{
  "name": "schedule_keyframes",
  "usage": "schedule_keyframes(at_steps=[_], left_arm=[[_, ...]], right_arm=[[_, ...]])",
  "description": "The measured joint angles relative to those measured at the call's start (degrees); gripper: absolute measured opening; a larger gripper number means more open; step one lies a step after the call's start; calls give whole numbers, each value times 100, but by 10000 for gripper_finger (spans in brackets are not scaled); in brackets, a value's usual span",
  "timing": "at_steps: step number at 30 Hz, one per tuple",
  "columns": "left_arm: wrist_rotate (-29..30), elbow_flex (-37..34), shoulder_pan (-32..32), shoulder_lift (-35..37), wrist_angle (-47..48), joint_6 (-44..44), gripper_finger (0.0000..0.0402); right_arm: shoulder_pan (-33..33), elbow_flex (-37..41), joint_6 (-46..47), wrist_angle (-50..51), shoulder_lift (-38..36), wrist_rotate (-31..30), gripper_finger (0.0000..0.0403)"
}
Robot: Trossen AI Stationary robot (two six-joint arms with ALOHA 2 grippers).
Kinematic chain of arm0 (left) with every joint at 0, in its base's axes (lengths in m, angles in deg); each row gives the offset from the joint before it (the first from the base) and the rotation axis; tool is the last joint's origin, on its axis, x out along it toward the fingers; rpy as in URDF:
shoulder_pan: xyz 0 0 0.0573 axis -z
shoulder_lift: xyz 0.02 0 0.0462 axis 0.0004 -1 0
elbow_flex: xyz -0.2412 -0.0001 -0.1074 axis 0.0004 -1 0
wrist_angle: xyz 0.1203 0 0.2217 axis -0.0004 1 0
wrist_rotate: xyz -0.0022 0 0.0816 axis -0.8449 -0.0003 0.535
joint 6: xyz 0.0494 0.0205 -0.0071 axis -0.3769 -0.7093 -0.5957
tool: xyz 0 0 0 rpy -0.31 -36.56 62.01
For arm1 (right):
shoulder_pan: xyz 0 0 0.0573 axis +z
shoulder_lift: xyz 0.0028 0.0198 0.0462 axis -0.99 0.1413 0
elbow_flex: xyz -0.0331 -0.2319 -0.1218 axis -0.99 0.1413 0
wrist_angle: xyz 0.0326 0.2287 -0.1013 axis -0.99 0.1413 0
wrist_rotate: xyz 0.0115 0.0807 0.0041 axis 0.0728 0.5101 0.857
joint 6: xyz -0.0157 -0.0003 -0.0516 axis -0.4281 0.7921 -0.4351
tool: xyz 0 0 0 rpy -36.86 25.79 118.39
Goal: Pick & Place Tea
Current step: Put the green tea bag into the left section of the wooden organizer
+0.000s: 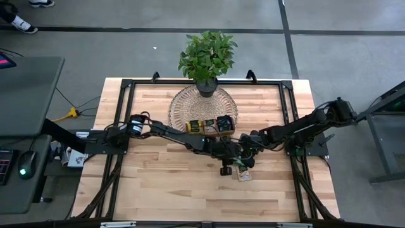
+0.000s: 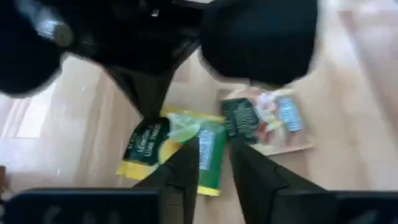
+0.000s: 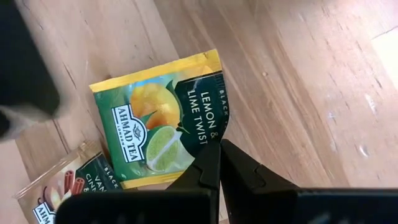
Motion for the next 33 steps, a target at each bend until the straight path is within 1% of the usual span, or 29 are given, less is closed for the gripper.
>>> schedule_keyframes(at_steps=[1, 3, 4, 6, 9, 12, 14, 15, 16, 17, 19, 20, 22, 24, 25, 27, 30, 33], left_arm=[[-103, 14, -1, 48, 99, 77, 95], [-150, -41, 3, 290, 720, 175, 112], [-208, -45, 3, 355, 828, 193, 116], [-274, -21, 3, 418, 591, 188, 120], [-259, -225, 42, 756, 887, 159, 116], [-146, -314, 45, 904, 616, 147, 106], [-55, -593, 52, 1188, 980, 140, 96], [-42, -702, 80, 1281, 903, 142, 91], [-46, -803, 74, 1319, 533, 170, 86], [-13, -962, 73, 1385, 341, 222, 80], [44, -1470, 77, 1778, 526, 305, 69], [14, -1694, 77, 1908, 390, 372, 64], [-3, -2109, 77, 2074, -386, 619, 56], [63, -2708, 78, 2501, -411, 823, 49], [78, -2952, 80, 2673, -581, 915, 47], [127, -3346, 80, 2908, -1209, 1182, 44], [417, -4007, 131, 3474, -1296, 1421, 42], [899, -4453, 167, 3903, -1750, 1646, 42]], right_arm=[[2, 0, 0, 0, 0, -12, 0], [2, 0, 0, 2, 0, -55, 0], [5, 0, -2, 1, 0, -89, 0], [32, 1, -10, -5, -18, -174, 0], [85, 11, 15, -7, -106, -292, 0], [116, 17, 22, 46, -279, -439, 0], [132, 22, 20, 98, -427, -584, 0], [133, 20, 20, 117, -502, -644, 0], [133, 19, 20, 174, -587, -688, 0], [138, 18, 20, 240, -679, -728, 0], [138, 20, 19, 302, -865, -837, 0], [142, 17, 18, 315, -971, -875, 0], [146, -1, -5, 393, -1182, -985, 0], [181, -115, -54, 573, -1360, -1122, 0], [212, -199, -127, 709, -1440, -1196, 0], [272, -428, -325, 943, -1551, -1338, 0], [326, -884, -659, 1260, -1609, -1512, 0], [324, -1405, -1053, 1609, -1601, -1634, 0]])
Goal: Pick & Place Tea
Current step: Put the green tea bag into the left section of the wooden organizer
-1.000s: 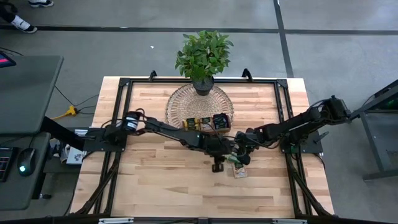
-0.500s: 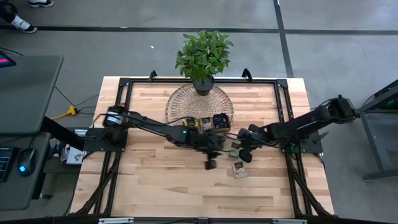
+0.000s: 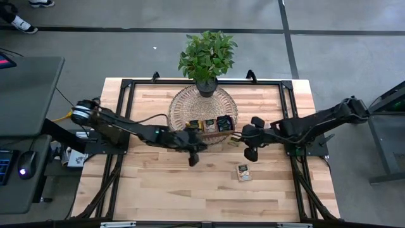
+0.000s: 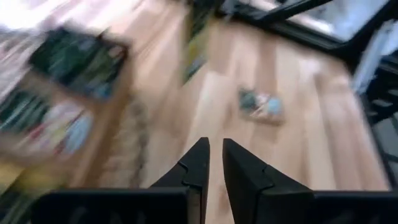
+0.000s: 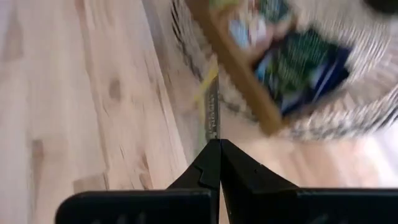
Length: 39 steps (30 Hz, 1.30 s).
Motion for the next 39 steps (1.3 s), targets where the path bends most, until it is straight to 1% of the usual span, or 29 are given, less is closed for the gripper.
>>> schedule_keyframes(at_steps=[3, 5, 7, 8, 10, 14, 16, 18, 21, 25, 28, 30, 33, 36, 39], left_arm=[[355, -561, 68, 552, -42, 139, 42], [621, -871, 63, 836, -470, 234, 42], [794, -1280, 64, 1198, -603, 330, 42], [819, -1490, 65, 1375, -638, 360, 42], [814, -1780, 61, 1622, -1144, 446, 42], [919, -2361, 61, 2102, -1478, 499, 42], [925, -2484, 61, 2214, -1714, 590, 42], [991, -2655, 61, 2381, -1648, 623, 42], [1002, -2747, 61, 2498, -1666, 650, 42], [947, -2897, 61, 2702, -1650, 641, 42], [947, -3072, 61, 2918, -1684, 647, 42], [933, -3220, 61, 3121, -1609, 647, 42], [751, -3392, 61, 3476, -1694, 647, 42], [586, -3566, 61, 3788, -1612, 649, 42], [470, -3670, 61, 4062, -1596, 651, 42]], right_arm=[[-45, -508, -414, 194, 35, -121, 0], [-125, -809, -714, 239, 92, -130, 0], [-204, -1076, -1013, 265, 148, -131, 0], [-263, -1210, -1153, 283, 205, -134, 0], [-367, -1452, -1441, 275, 308, -94, 0], [-665, -1922, -2023, 199, 767, 266, 0], [-812, -2152, -2303, 95, 1057, 511, 0], [-954, -2367, -2561, 0, 1427, 782, 0], [-1112, -2717, -2853, -56, 1959, 1012, 0], [-1224, -3179, -3196, -101, 2591, 1391, 0], [-1227, -3487, -3409, -98, 3026, 1564, 0], [-1222, -3665, -3523, -90, 3279, 1570, 0], [-1226, -3871, -3611, -113, 3576, 1462, 0], [-1280, -3976, -3622, -159, 3764, 1245, 0], [-1367, -3977, -3619, -266, 3840, 1186, 0]])
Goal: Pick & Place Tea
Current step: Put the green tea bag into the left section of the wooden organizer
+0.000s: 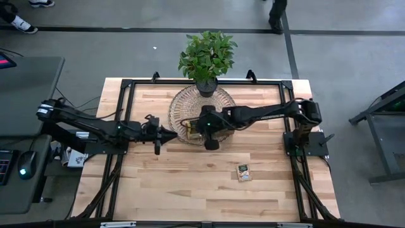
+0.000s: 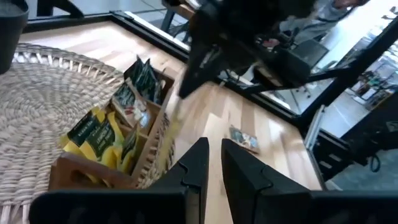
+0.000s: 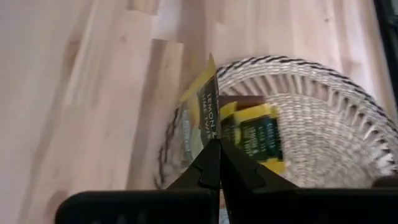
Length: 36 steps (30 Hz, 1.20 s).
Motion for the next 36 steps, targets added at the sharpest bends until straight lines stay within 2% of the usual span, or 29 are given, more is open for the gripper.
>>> schedule_keyframes(at_steps=[12, 22, 36], left_arm=[[-272, -57, 0, 632, 618, 0, 42], [-490, -57, 0, 647, 677, 81, 42], [-590, -57, 0, 645, 693, 90, 42]], right_arm=[[-346, 28, -135, -70, 143, -74, 0], [-372, 35, -109, -235, 399, -357, 0], [-380, 35, 14, -167, 569, -156, 0]])
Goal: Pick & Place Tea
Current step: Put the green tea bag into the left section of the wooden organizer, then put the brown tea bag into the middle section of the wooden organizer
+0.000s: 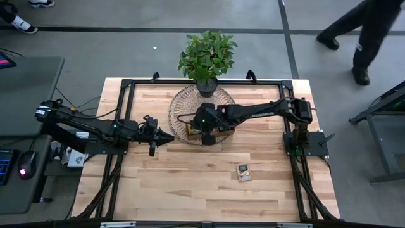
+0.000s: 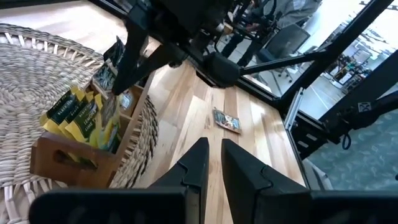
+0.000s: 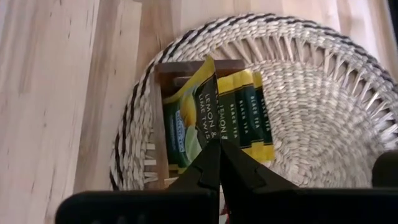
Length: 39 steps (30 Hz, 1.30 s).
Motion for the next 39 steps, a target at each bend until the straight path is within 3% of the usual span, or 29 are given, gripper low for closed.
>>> schedule_keyframes(at_steps=[7, 10, 15, 22, 27, 33, 39], left_arm=[[4, 0, 0, 0, 29, -2, 42], [3, 0, 0, -2, 46, -1, 42], [2, 0, 0, -2, 147, 7, 42], [0, 0, 0, -4, 177, 11, 42], [-15, 2, 0, -4, 180, 38, 42], [-42, 2, 0, -111, 65, 184, 42], [-159, 7, 0, -699, -474, 195, 42]], right_arm=[[2, 0, 78, -41, 8, -60, 2], [2, 0, 96, -42, -4, 221, 15], [0, 0, 308, 19, -6, 390, 64], [-4, -2, 437, 16, -52, 145, 146], [37, -19, 557, 192, -278, 59, 178], [221, -26, 1190, 1192, -676, 75, 160], [711, -24, 1556, 2396, -933, -13, 83]])
